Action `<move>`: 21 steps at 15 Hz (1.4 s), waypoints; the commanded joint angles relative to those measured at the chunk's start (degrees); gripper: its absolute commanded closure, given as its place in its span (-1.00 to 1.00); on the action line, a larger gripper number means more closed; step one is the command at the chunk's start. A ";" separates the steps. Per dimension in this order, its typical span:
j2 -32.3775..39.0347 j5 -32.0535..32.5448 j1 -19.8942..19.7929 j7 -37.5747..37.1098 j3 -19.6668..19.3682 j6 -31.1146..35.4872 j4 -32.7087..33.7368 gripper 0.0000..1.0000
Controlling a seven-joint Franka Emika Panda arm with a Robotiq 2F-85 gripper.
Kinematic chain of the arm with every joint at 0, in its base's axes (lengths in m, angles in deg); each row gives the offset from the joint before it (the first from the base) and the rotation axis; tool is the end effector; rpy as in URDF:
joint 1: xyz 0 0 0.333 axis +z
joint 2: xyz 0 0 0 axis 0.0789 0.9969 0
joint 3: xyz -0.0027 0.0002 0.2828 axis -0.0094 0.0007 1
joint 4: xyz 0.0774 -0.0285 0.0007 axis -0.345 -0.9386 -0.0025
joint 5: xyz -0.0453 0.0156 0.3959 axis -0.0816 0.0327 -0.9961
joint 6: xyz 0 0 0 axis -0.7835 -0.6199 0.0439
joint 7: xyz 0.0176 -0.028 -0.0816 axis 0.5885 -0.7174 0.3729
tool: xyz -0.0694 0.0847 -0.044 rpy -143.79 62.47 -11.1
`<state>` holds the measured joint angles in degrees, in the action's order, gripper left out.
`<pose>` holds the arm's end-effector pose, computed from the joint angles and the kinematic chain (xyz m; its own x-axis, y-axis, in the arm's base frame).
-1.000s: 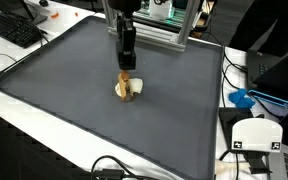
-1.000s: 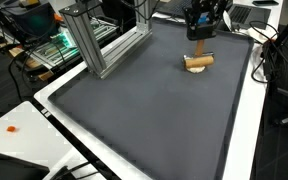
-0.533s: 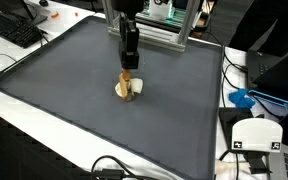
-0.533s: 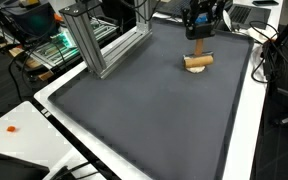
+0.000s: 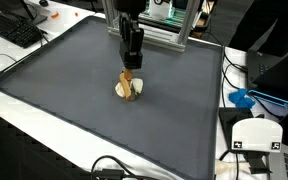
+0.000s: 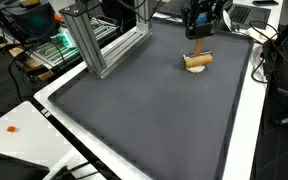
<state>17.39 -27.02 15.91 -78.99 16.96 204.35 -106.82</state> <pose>0.6099 0.1364 0.2987 0.7120 -0.6864 0.1479 -0.6718 -0.7272 -0.1406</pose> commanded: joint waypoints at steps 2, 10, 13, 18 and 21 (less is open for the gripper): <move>-0.19 -3.86 -0.71 5.96 1.81 -4.69 -0.81 0.43; 0.21 -5.57 -0.19 11.72 2.63 -9.99 0.51 0.43; 0.35 -2.97 0.39 9.63 1.71 -7.86 0.53 0.43; 0.39 0.12 0.78 6.11 0.35 -3.83 0.03 0.43; 0.54 1.60 0.92 4.68 0.12 -2.50 -0.39 0.43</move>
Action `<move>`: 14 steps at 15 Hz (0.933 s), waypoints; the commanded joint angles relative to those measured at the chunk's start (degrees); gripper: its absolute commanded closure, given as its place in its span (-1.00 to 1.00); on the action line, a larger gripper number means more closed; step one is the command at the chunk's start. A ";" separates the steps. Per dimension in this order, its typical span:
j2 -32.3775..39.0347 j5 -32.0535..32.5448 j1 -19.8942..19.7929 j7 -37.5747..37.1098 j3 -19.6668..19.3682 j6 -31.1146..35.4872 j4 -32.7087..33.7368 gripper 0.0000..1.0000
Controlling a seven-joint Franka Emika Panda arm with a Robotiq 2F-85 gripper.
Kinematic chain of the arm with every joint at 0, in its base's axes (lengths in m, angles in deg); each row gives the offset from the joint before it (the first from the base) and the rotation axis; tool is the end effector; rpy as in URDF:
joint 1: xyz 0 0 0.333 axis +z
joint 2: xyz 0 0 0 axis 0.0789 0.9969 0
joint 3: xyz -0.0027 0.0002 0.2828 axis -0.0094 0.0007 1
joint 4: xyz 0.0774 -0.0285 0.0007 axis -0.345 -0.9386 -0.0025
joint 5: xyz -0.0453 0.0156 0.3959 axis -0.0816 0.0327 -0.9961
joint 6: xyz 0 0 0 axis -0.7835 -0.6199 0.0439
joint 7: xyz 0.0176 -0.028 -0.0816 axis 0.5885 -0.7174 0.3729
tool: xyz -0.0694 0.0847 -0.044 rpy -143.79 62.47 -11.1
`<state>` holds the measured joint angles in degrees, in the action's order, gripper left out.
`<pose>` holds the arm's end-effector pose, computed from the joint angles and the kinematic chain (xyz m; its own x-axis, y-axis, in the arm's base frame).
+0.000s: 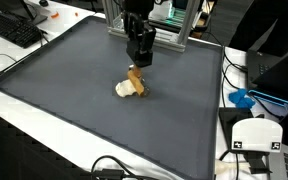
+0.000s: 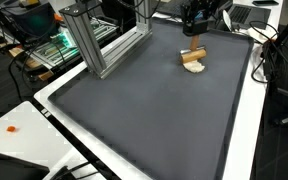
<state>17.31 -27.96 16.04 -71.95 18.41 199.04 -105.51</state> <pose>0.6034 0.1512 0.3005 0.8055 -0.5826 0.1084 -0.5770 -0.8127 -0.0808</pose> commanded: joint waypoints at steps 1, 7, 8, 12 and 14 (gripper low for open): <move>0.70 3.07 0.84 -2.95 -1.44 3.15 -1.83 0.43; 1.53 7.10 1.25 -6.86 -2.44 5.63 -1.99 0.43; 1.71 7.21 1.24 -7.24 -2.49 5.84 -1.94 0.43; 2.16 9.41 1.66 -10.04 -3.55 7.25 -2.04 0.43; 2.26 10.53 1.91 -11.81 -4.09 7.89 -2.07 0.43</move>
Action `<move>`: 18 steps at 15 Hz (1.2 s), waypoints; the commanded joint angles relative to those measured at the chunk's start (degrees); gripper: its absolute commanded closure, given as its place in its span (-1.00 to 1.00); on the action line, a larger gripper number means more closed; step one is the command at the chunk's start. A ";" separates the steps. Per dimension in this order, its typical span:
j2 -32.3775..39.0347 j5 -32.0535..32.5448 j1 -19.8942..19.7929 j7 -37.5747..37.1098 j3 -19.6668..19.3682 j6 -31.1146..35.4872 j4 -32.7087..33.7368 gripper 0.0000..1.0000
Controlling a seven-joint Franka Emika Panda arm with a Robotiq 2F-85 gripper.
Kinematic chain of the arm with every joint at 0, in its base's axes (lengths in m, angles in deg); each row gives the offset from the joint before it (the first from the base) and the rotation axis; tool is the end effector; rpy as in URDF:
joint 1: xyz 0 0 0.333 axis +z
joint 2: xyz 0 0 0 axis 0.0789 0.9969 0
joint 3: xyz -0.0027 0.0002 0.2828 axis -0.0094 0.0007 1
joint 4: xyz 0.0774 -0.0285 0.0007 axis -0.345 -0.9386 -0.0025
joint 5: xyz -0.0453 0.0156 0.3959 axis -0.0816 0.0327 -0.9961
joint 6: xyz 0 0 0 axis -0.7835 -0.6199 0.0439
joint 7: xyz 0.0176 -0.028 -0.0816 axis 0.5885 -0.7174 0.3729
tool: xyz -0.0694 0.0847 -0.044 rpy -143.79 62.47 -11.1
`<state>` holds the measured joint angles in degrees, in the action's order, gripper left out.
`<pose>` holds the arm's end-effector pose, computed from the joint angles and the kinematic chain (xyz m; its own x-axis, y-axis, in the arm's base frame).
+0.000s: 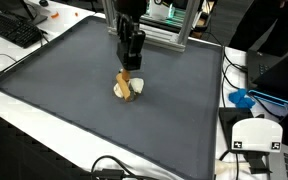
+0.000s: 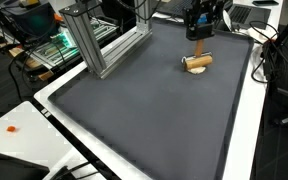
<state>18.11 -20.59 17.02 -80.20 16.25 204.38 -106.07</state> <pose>0.6123 0.1408 0.2970 0.7461 -0.6289 0.2189 -0.6258 -0.7745 -0.0924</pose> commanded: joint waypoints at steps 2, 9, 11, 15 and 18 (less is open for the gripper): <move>1.53 4.25 1.21 -5.12 -2.29 2.94 -1.53 0.43; 1.50 0.37 -0.02 -3.05 -0.15 1.31 -1.36 0.43; 1.31 -3.14 -0.75 -0.13 1.21 0.01 -1.18 0.43; 1.19 -7.98 -1.39 5.90 2.15 -2.11 -0.50 0.43; 1.29 -9.22 -1.28 8.26 1.99 -3.68 0.12 0.43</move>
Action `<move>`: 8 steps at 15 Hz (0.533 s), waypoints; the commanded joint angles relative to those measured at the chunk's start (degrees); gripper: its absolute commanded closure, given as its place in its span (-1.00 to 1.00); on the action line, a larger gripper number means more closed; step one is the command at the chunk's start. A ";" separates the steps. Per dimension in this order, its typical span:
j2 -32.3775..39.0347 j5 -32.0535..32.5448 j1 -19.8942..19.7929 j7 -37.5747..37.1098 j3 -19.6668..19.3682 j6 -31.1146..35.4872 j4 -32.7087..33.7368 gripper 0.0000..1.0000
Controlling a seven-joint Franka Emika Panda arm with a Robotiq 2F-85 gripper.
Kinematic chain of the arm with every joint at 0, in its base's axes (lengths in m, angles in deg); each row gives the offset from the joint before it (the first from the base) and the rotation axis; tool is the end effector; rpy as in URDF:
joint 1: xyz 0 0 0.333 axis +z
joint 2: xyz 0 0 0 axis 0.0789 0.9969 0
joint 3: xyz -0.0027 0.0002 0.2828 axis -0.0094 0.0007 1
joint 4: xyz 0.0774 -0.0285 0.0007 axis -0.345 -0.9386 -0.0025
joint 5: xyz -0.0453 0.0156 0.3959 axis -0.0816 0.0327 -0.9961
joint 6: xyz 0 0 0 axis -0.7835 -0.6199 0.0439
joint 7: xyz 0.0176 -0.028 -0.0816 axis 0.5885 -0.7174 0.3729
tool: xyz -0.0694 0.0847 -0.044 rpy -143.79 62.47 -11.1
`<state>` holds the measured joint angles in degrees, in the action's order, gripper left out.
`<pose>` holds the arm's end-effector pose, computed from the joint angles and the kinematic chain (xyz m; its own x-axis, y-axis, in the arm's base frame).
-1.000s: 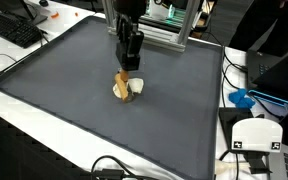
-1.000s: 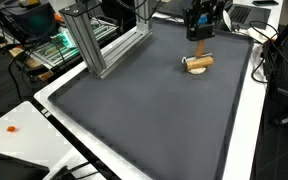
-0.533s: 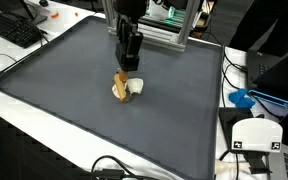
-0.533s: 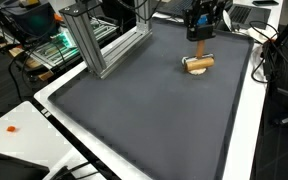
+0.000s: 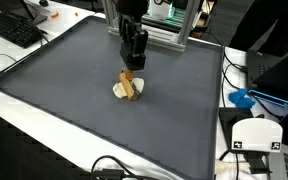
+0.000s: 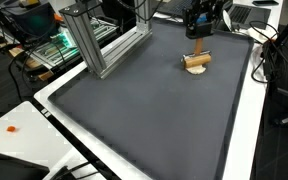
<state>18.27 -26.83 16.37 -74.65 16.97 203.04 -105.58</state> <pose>0.6121 0.1418 0.2966 0.7687 -0.6215 0.1507 -0.6110 -0.7834 -0.1142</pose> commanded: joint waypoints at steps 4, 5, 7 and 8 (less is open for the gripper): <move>1.21 -4.28 -0.53 5.46 1.72 -4.96 0.04 0.43; 1.23 -4.57 -0.51 6.07 1.84 -5.63 0.18 0.43; 1.23 -4.87 -0.43 6.96 2.02 -6.88 0.37 0.43; 1.25 -4.91 -0.39 7.18 2.09 -7.39 0.51 0.43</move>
<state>18.26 -29.28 16.37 -69.58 18.05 198.57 -104.38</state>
